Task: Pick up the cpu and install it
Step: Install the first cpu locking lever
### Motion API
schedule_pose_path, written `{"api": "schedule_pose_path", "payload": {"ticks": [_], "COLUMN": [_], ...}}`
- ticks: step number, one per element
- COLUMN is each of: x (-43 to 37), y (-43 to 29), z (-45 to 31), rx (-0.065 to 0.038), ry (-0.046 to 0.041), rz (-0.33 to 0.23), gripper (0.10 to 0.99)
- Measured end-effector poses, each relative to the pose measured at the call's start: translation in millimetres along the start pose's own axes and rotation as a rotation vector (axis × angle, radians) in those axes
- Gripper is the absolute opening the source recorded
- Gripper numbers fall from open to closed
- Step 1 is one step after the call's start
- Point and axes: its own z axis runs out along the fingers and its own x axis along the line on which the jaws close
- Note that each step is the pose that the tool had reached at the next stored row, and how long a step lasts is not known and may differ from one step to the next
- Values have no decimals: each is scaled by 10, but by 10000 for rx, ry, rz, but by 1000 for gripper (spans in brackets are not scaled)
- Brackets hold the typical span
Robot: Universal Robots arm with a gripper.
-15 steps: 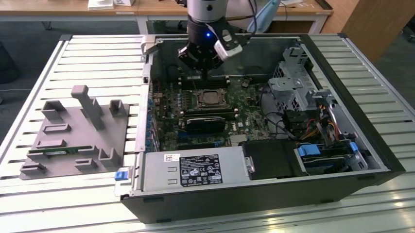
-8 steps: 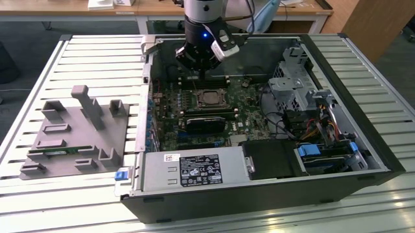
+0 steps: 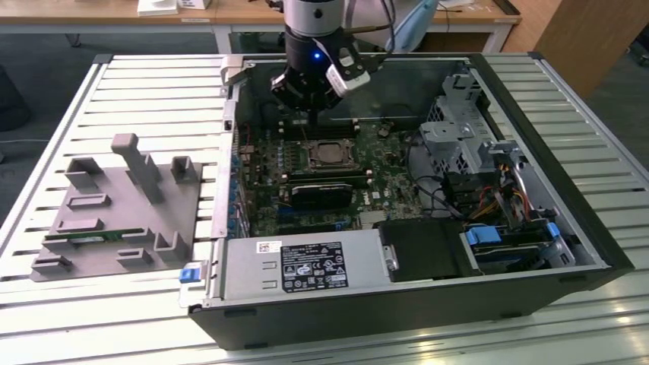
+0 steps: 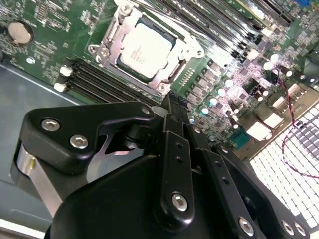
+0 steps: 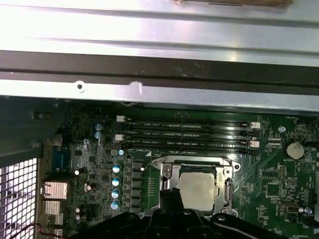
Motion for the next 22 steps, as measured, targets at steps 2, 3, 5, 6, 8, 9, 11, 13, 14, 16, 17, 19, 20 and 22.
{"api": "schedule_pose_path", "payload": {"ticks": [2,3,5,6,8,9,11,13,14,16,17,19,20,22], "x": [30,40,54,58,69,75,98,131,150,194,214,245,255,270], "y": [1,1,-1,-5,-17,-24,-32,-35,-34,-33,-33,-30,-22,9], "z": [6,9,13,15,20,23,28,33,36,39,42,46,47,50], "rx": [-1,-1,0,1,1,1,0,0,-1,0,0,-1,-1,0], "ry": [-1,-1,0,2,2,1,0,1,0,1,0,0,0,2], "rz": [0,0,-1,-2,-3,-5,-8,-13,-16,-22,-27,-34,-39,-50], "gripper": [106,106,106,106,106,106,106,106,106,106,106,106,106,106]}}
